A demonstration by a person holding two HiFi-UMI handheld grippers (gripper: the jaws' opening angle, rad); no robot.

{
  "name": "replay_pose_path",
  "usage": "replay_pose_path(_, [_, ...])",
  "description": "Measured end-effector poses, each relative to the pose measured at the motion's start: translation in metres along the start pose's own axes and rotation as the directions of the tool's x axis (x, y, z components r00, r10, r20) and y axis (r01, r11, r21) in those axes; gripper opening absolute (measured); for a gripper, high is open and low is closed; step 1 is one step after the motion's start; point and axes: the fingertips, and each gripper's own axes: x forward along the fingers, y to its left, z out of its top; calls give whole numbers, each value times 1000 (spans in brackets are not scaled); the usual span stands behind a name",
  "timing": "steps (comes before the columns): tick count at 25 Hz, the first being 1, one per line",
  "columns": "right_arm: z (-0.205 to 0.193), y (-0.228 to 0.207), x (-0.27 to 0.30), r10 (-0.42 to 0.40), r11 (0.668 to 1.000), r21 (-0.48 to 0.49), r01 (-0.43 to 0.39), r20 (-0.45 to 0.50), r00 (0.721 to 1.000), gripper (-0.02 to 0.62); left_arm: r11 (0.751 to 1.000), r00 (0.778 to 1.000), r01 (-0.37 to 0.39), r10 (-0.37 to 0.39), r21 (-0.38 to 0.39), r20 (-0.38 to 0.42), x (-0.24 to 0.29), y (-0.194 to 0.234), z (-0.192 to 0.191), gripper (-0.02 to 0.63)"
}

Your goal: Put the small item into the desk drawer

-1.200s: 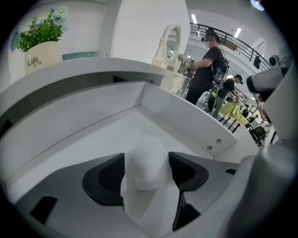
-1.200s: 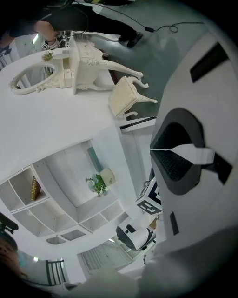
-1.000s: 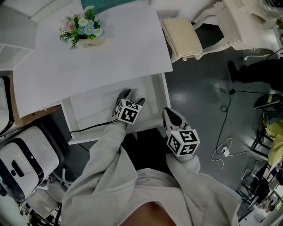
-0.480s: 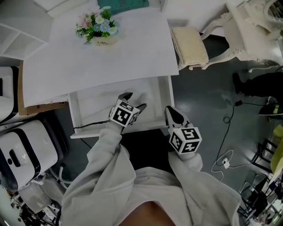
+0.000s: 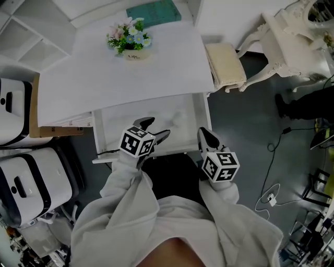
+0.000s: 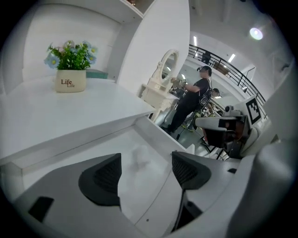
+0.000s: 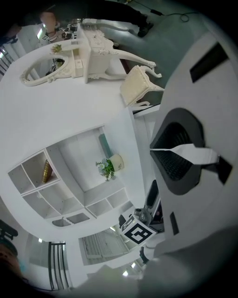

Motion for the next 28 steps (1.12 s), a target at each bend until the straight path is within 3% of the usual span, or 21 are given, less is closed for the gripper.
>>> replay_pose_path(9, [23, 48, -21, -3, 1000, 6, 3, 110, 994, 35, 999, 982, -39, 35, 18, 187, -93, 1, 24, 350])
replay_pose_path(16, [33, 76, -29, -22, 1000, 13, 20, 167, 986, 35, 993, 950, -103, 81, 56, 302, -153, 8, 31, 276])
replay_pose_path(22, [37, 92, -35, -55, 998, 4, 55, 214, 975, 35, 977, 891, -204, 159, 62, 425, -200, 20, 34, 178])
replay_pose_path(28, [48, 115, -49, -57, 997, -27, 68, 292, 955, 35, 953, 809, -303, 250, 14, 531, -240, 37, 27, 59])
